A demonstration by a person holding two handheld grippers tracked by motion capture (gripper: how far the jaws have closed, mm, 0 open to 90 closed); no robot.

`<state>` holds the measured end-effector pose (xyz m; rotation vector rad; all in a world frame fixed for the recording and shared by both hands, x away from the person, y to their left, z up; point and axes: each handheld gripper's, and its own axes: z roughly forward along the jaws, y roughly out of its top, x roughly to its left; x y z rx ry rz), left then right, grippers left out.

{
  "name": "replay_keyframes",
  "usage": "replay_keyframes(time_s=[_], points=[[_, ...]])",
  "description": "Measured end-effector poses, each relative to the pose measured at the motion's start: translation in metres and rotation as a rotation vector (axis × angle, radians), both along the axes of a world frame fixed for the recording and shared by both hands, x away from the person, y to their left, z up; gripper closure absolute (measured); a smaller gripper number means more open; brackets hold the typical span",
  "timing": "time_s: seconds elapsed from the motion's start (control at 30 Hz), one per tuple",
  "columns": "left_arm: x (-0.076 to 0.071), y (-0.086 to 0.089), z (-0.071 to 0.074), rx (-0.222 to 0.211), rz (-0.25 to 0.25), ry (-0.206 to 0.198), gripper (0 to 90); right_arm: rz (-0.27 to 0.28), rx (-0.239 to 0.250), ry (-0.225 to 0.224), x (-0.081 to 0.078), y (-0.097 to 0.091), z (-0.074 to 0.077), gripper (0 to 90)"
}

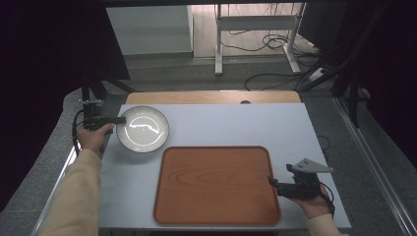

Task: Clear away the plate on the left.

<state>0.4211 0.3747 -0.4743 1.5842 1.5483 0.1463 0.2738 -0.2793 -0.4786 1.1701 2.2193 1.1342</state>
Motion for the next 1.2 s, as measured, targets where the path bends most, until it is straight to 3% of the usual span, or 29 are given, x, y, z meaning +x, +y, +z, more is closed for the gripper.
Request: replay_keyframes(time_s=[0.17, 0.53, 0.63, 1.2], points=[[-0.010, -0.004, 0.005, -0.038, -0.017, -0.046, 83.6, 0.000, 0.002, -0.003, -0.001, -0.001, 0.000, 17.7], [-0.035, 0.000, 0.014, -0.061, 0.004, -0.094, 83.0, -0.001, 0.002, -0.005, -0.001, 0.001, 0.001, 17.7], [-0.045, -0.003, 0.018, -0.069, -0.014, -0.121, 83.0, -0.001, 0.002, -0.003, -0.001, 0.001, 0.001, 17.7], [-0.071, -0.018, 0.018, -0.124, -0.051, -0.176, 83.1, -0.010, 0.000, -0.005, -0.002, 0.002, 0.001, 17.8]])
